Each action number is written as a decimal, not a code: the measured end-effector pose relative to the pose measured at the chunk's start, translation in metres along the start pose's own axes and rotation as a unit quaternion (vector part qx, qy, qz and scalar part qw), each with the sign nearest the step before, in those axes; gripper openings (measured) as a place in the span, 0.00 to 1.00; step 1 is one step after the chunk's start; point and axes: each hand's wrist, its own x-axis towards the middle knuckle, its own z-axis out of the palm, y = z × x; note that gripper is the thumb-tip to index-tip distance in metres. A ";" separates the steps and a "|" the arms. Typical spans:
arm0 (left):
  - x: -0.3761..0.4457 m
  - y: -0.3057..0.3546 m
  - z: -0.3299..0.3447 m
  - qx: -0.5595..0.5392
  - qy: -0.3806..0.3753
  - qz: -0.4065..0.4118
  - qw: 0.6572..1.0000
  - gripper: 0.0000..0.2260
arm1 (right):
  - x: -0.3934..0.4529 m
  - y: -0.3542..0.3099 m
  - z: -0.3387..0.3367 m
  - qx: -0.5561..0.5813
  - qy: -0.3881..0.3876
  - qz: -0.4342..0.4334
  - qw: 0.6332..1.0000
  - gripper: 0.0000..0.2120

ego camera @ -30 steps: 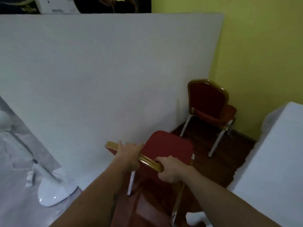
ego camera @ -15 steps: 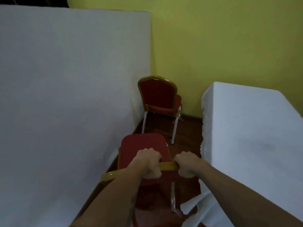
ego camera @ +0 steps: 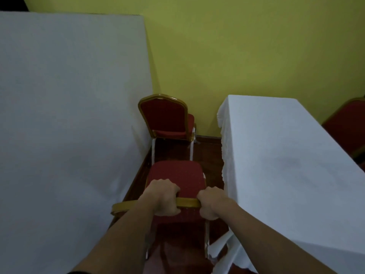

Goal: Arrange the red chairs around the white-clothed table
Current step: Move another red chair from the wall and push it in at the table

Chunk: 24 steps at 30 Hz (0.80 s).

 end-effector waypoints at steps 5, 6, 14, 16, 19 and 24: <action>0.008 -0.002 -0.006 0.008 -0.018 0.019 1.000 0.13 | -0.004 -0.001 0.000 0.014 0.004 0.022 1.000 0.03; 0.010 -0.003 -0.006 0.004 -0.016 0.026 1.000 0.13 | -0.004 0.000 0.000 0.019 0.003 0.030 0.999 0.03; 0.036 -0.022 -0.004 -0.048 0.023 0.111 0.992 0.12 | 0.002 -0.011 -0.008 0.069 0.021 0.150 0.986 0.06; 0.040 -0.027 -0.002 -0.058 0.039 0.140 0.988 0.12 | 0.004 -0.017 -0.009 0.079 0.026 0.184 0.979 0.03; 0.044 -0.032 -0.003 -0.069 0.043 0.180 0.980 0.13 | 0.005 -0.027 -0.010 0.089 0.037 0.238 0.967 0.08; 0.042 -0.047 0.001 -0.050 0.033 0.245 0.968 0.12 | 0.000 -0.057 -0.010 0.103 0.043 0.291 0.950 0.10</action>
